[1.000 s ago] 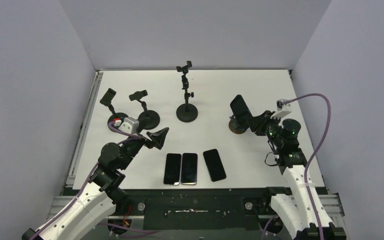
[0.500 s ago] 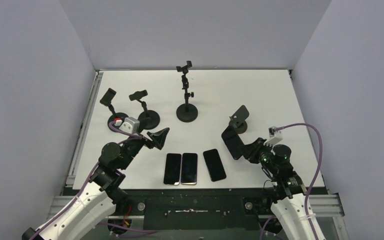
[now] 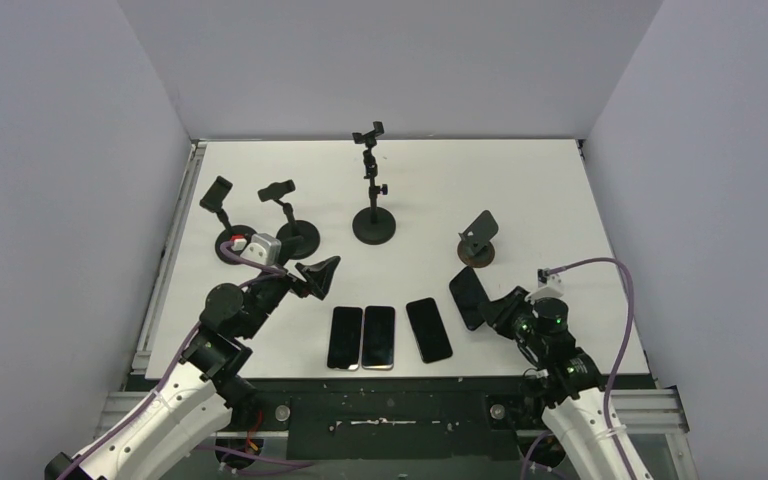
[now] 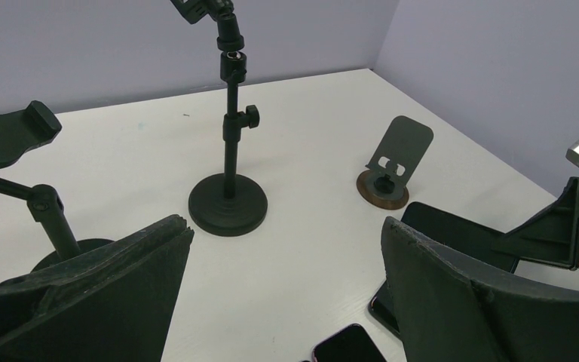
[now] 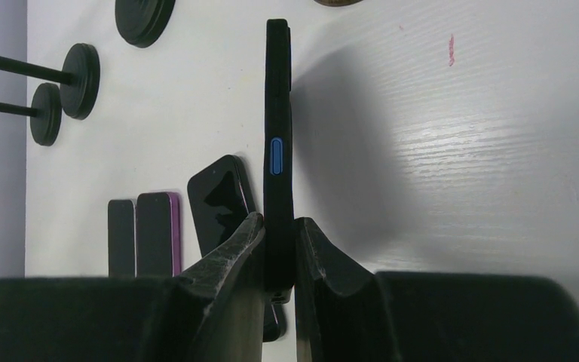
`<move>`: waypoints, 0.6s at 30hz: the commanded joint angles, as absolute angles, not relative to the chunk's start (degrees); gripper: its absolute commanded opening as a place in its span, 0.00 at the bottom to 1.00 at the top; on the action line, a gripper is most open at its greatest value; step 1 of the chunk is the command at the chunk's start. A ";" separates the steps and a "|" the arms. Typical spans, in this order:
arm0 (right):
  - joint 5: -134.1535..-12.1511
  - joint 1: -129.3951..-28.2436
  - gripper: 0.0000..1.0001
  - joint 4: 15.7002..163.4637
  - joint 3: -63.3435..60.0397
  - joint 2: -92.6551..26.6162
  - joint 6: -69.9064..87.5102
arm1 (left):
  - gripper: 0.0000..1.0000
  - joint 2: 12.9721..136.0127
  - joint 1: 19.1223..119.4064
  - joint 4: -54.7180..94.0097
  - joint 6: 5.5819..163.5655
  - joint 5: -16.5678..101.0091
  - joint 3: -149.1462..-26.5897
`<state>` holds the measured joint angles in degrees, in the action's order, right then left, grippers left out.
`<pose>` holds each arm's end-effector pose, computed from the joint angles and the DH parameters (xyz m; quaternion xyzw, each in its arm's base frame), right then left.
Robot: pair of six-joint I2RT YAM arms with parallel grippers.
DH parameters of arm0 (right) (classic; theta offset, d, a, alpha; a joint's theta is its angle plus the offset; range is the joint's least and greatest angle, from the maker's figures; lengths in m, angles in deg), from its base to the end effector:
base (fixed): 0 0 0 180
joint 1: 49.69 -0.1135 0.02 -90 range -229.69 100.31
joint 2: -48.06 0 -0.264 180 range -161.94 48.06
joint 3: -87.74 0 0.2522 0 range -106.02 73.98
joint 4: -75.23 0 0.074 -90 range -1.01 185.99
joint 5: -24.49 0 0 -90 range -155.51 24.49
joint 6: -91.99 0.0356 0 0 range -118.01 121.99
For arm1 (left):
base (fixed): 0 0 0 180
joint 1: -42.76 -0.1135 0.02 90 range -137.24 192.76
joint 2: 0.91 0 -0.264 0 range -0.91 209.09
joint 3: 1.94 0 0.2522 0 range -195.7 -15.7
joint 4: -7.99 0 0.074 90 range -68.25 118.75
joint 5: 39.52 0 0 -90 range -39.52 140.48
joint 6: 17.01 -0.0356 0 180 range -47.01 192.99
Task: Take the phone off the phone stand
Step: Place the phone at the center of the board.
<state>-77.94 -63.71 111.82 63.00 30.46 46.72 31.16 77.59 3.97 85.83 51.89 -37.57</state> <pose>0.1081 0.0349 0.1712 0.1747 0.8423 0.3273 0.3909 0.1291 -0.0887 0.2838 0.1166 0.6484 -0.2966 0.6914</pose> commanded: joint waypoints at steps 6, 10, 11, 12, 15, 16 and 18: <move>-77.11 -66.54 0.00 109.33 62.07 26.88 50.11 | 0.95 31.19 77.83 1.47 85.98 50.51 -37.93; -77.33 -69.05 0.00 110.06 62.20 26.03 50.73 | 0.95 31.27 77.83 1.29 86.13 50.48 -37.85; -77.00 -70.10 0.00 109.97 62.20 25.55 50.90 | 0.95 31.30 77.83 1.20 86.23 50.48 -37.85; -76.28 -71.05 0.00 109.79 62.20 24.96 51.11 | 0.95 31.39 77.81 1.18 86.27 50.48 -37.85; -73.60 -75.35 0.00 109.24 61.97 22.79 51.93 | 0.95 31.26 77.82 1.19 86.48 50.48 -37.85; -72.35 -76.98 0.00 109.16 61.88 22.02 52.33 | 0.95 31.26 77.91 1.13 86.52 50.48 -37.85; -69.82 -80.49 0.00 109.08 61.77 20.81 53.44 | 0.95 31.12 77.92 1.12 86.53 49.87 -37.85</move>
<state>-74.09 -74.93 110.72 63.00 23.29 50.87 31.42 77.62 3.97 86.12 51.45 -37.57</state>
